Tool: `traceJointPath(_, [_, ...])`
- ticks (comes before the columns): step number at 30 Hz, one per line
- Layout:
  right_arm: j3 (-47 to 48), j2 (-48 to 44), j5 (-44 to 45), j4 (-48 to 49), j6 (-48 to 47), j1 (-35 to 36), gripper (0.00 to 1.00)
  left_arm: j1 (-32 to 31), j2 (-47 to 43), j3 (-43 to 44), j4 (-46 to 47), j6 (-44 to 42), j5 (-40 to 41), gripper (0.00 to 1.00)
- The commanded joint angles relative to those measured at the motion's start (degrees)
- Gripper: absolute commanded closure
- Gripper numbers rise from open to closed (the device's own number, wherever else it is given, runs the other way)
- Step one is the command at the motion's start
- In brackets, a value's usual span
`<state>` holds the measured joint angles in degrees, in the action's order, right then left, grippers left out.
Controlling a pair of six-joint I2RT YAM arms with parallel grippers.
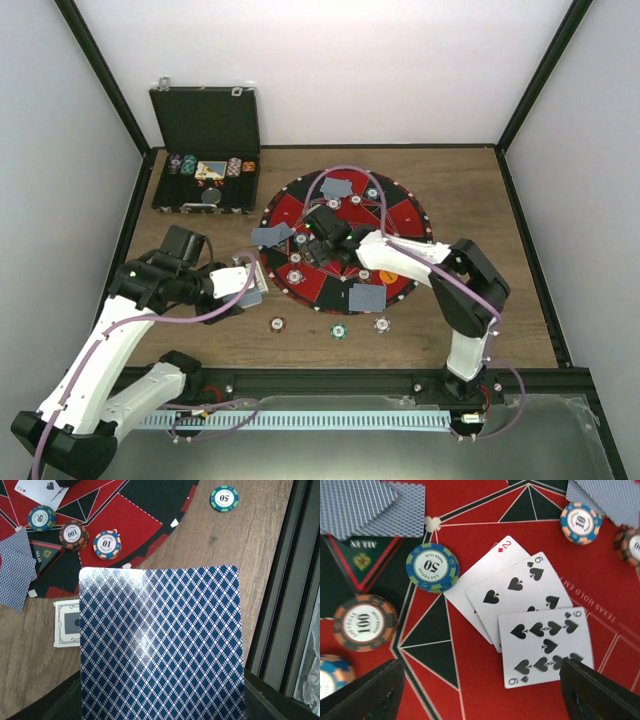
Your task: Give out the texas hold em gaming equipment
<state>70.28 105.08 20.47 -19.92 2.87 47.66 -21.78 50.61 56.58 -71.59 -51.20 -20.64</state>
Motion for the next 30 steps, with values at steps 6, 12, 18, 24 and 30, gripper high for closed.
traceJointPath(6, [-2.50, -4.13, -32.28, -4.75, 25.10, -14.59, 0.20, 0.15, -0.89, 1.38, -0.07, -0.22, -0.96, 0.88])
traceJointPath(12, [-4.32, -2.15, -38.65, -1.88, 28.29, -18.04, 0.20, 0.09, -0.51, 1.56, 0.06, -0.13, -1.11, 0.88])
traceJointPath(18, [-5.63, -0.06, -39.68, -0.63, 28.99, -20.95, 0.21, 0.13, -0.70, 1.34, 0.22, -0.39, -0.80, 0.88])
traceJointPath(24, [-6.29, 1.50, -40.33, 0.38, 29.12, -23.42, 0.22, 0.14, -0.17, 1.15, 0.72, -0.55, -0.71, 0.88])
traceJointPath(30, [-5.25, 3.16, -39.93, 0.22, 28.42, -25.25, 0.22, 0.15, -0.03, 0.69, 1.10, -0.63, -0.95, 0.89])
